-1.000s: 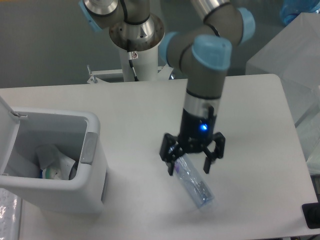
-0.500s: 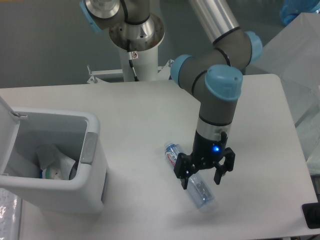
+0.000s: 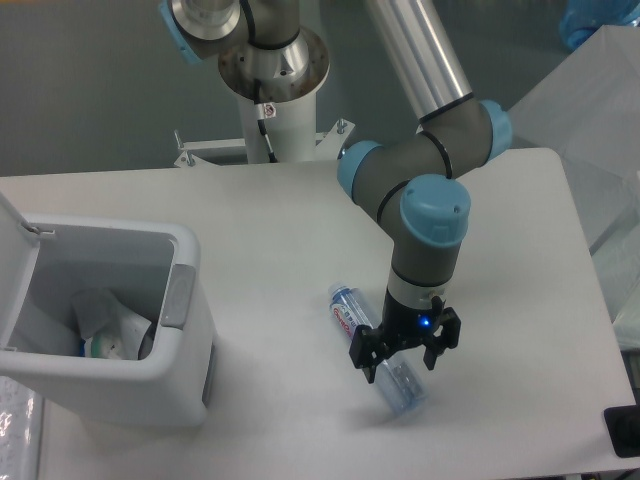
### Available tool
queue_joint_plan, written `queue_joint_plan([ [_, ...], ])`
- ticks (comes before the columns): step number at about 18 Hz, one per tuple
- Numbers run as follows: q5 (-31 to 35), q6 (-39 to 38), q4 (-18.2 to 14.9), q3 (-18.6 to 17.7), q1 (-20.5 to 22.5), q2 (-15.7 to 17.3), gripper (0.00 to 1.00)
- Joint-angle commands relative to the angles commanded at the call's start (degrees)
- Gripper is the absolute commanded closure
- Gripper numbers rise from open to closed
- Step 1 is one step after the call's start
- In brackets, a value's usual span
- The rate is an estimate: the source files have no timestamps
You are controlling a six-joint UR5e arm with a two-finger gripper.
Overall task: Place the trash in the trash can
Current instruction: 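Lower the gripper around the bottle's end and close on it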
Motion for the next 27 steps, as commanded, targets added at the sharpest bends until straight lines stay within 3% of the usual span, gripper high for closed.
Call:
queue_joint_plan([
  [7, 2.5, -1.6, 0.1, 4.1, -0.7, -4.5, 0.0],
  [20, 7.6, -5.3, 0.2, 6.3, -2.8, -8.2, 0.0],
  [27, 8.0, -5.5, 0.2, 6.2, -2.9, -8.5, 0.01],
])
